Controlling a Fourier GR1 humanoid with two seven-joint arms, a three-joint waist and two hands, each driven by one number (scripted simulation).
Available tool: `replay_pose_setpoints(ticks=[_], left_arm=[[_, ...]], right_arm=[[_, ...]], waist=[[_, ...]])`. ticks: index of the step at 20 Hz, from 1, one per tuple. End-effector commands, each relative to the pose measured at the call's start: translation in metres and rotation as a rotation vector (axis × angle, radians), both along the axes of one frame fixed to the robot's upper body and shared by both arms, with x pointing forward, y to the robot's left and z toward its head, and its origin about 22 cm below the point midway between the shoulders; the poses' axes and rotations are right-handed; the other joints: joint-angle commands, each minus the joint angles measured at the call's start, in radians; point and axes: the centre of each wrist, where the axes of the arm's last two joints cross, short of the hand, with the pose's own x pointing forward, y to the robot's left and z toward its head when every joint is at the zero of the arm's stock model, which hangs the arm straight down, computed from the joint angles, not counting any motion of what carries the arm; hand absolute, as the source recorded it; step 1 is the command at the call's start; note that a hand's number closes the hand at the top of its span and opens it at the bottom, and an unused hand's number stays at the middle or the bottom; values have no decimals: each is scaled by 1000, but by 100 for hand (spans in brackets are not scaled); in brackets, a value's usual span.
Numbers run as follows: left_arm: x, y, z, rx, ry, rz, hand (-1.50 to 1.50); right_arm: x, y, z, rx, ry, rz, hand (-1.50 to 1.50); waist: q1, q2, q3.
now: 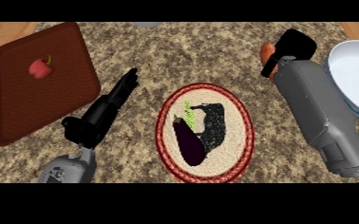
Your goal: Pick the sweet potato from the placemat and place it in the bowl
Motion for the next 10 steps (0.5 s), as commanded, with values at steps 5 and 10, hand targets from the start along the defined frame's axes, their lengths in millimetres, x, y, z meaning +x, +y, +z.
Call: replay_pose_setpoints(ticks=[5,10], left_arm=[[3,0,-9,4,3,25,0],[-10,-9,-1,17,12,2,0]], right_arm=[[11,1,82,-114,-462,-118,150],[2,-12,90,-48,-608,-180,150]], waist=[[-15,-3,0],[-17,-8,0]])
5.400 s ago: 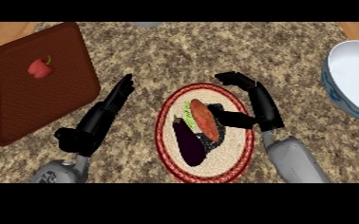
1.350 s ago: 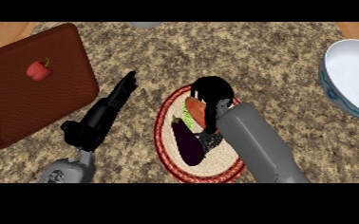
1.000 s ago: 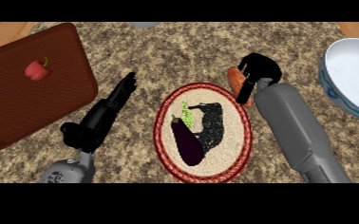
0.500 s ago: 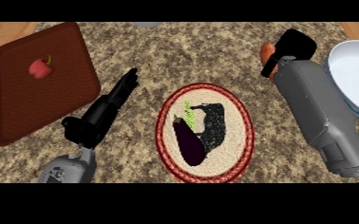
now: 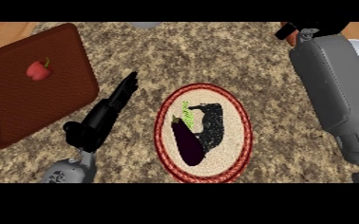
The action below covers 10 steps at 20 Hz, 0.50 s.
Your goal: Pick the sweet potato from the placemat and place it in the bowl
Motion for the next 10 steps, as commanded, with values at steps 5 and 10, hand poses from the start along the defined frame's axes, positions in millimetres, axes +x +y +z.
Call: replay_pose_setpoints(ticks=[5,10], left_arm=[[3,-2,2,1,1,9,0],[-2,-4,-12,21,-1,28,0]], right_arm=[[-9,-57,5,20,-92,-151,150],[-21,-118,-3,-110,-58,-244,150]], waist=[[-6,1,0],[-7,3,1]])
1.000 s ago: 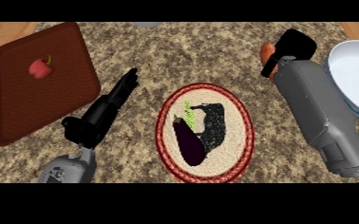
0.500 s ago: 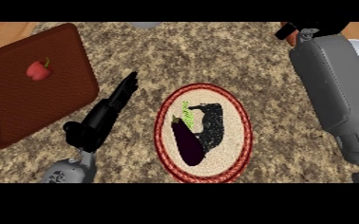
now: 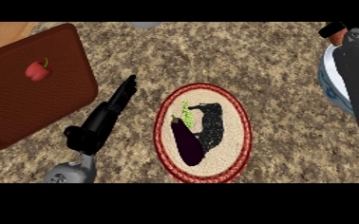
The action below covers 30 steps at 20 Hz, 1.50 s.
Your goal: Pick the sweet potato from the placemat and place it in the bowl
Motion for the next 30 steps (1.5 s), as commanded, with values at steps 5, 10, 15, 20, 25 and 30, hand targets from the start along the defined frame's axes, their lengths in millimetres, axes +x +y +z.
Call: replay_pose_setpoints(ticks=[5,10,15,20,25,30], left_arm=[[7,-2,13,-3,-11,-22,0],[0,0,5,2,1,-4,0],[-3,3,7,-13,-5,-10,0],[-8,3,-6,3,-17,-6,0],[6,-13,-5,-1,7,-11,0],[7,13,7,-16,2,1,0]], right_arm=[[-16,-61,-29,-171,-3,-128,150],[-31,-112,-51,56,187,-119,150],[-48,-148,-62,363,118,-123,-150],[-54,-156,-77,304,40,5,-150],[-50,-160,-57,236,-94,-26,-150],[-71,-186,-42,232,-373,-144,-150]], waist=[[5,2,1],[7,3,2],[8,6,4],[14,6,2],[9,6,1],[-8,-1,1]])
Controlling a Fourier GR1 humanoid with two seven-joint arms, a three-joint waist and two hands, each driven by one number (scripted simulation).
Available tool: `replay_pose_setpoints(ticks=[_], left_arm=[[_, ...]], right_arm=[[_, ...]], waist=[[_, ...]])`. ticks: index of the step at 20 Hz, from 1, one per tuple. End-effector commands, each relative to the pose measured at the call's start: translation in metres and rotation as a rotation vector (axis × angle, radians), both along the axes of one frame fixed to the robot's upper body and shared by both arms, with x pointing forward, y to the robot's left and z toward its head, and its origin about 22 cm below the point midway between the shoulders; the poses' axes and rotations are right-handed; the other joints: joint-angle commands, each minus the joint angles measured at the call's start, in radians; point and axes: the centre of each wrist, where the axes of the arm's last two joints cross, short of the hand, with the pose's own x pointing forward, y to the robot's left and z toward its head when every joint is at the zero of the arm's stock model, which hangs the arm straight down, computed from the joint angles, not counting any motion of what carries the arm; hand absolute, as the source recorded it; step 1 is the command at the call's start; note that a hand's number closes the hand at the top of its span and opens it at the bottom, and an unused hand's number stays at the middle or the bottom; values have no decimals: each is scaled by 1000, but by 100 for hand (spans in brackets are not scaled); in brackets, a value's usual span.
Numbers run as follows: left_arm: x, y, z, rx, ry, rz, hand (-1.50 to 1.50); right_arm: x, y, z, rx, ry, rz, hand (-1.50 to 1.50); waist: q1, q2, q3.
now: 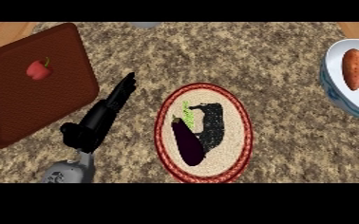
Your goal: Pick the sweet potato from the placemat and place it in the bowl
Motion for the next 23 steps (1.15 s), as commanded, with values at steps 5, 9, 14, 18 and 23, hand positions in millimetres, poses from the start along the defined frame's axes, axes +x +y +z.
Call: replay_pose_setpoints(ticks=[5,9,14,18,23], left_arm=[[-3,5,0,1,-5,10,0],[-15,15,4,16,11,40,0],[-20,17,-7,5,25,44,0],[-20,16,-6,6,21,56,0],[-3,-4,10,14,0,62,0]], right_arm=[[-41,-42,19,91,-274,-146,-150],[-84,-52,7,73,-316,-189,-150],[-153,-65,-7,38,-379,-229,-150],[-226,-79,-24,44,-407,-242,-150],[-293,-74,-7,86,-395,-168,-150]], waist=[[-22,-8,-1],[-47,-19,-3],[-48,-16,-3],[-57,-15,-2],[-49,-11,-2]])
